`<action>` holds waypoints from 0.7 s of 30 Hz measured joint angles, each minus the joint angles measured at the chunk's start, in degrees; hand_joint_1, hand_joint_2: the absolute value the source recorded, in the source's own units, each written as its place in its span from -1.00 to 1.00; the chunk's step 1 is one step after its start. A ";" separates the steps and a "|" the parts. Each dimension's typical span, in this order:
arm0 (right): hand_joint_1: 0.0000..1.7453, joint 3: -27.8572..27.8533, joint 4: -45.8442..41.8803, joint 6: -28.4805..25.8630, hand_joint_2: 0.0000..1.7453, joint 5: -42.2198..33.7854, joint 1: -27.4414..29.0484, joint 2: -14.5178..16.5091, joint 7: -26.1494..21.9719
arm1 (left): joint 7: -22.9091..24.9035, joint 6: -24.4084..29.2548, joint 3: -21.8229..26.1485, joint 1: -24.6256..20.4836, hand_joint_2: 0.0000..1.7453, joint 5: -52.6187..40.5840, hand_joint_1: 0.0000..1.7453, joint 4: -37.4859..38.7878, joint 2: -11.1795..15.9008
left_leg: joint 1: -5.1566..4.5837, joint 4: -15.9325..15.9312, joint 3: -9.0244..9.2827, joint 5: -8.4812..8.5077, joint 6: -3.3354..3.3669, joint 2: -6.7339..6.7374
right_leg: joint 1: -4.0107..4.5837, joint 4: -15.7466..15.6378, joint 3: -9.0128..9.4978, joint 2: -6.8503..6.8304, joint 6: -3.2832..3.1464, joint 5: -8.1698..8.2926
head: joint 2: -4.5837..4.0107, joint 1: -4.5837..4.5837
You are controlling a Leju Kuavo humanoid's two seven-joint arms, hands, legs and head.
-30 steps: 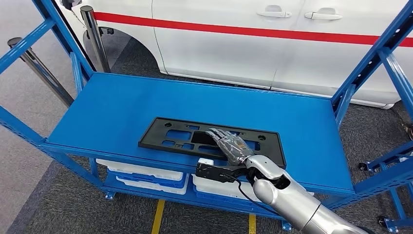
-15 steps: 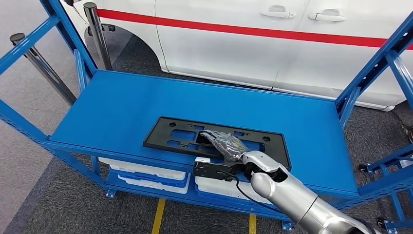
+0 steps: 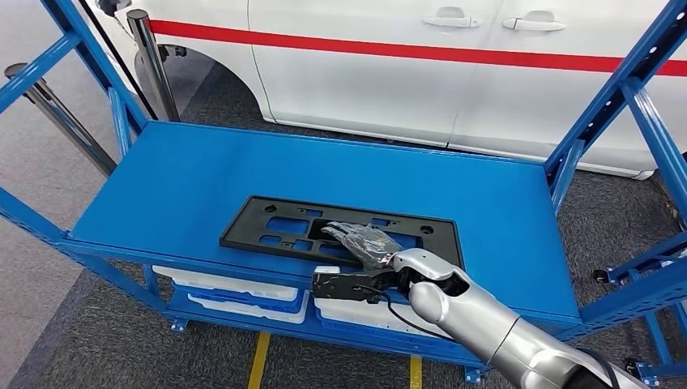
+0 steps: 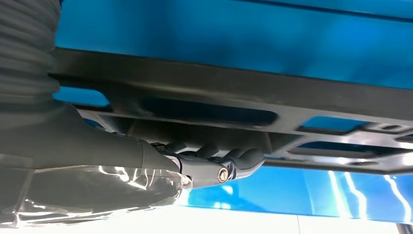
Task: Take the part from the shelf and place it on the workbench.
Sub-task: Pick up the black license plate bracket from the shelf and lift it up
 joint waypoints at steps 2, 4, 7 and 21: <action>0.40 0.27 0.15 -0.01 1.00 -0.41 -0.19 0.12 -0.11 | 0.25 0.67 -0.18 -0.02 -1.00 1.68 -1.00 -0.07 -0.09 | -0.28 -1.98 0.82 0.09 0.32 -0.04 | 0.12 0.06 -0.17 0.03 0.50 0.00 | 0.00 0.01; 0.60 0.48 0.21 -0.11 1.00 -0.84 -0.33 0.23 -0.17 | 0.67 1.68 -0.74 0.16 -1.00 4.11 -1.00 -0.07 -0.25 | -0.07 -2.41 0.87 0.35 0.73 -0.04 | 0.08 0.18 -0.22 0.05 1.06 -0.15 | 0.00 0.01; 0.74 0.56 0.27 -0.37 1.00 -1.37 -0.73 0.28 -0.25 | 1.39 3.19 -2.33 0.73 -1.00 8.23 -1.00 -0.07 -0.55 | 0.31 -3.00 1.15 0.68 1.53 0.12 | -0.17 5.85 -2.72 0.04 1.93 -3.72 | 0.00 0.04; 0.78 1.25 0.42 -0.73 1.00 -2.63 -1.94 0.64 -1.07 | 4.91 6.98 -16.31 5.03 -1.00 22.10 -1.00 -2.65 -0.68 | 0.22 -0.59 0.99 -1.68 -0.62 0.00 | -0.92 -0.59 0.11 -0.17 0.47 0.54 | 0.00 0.00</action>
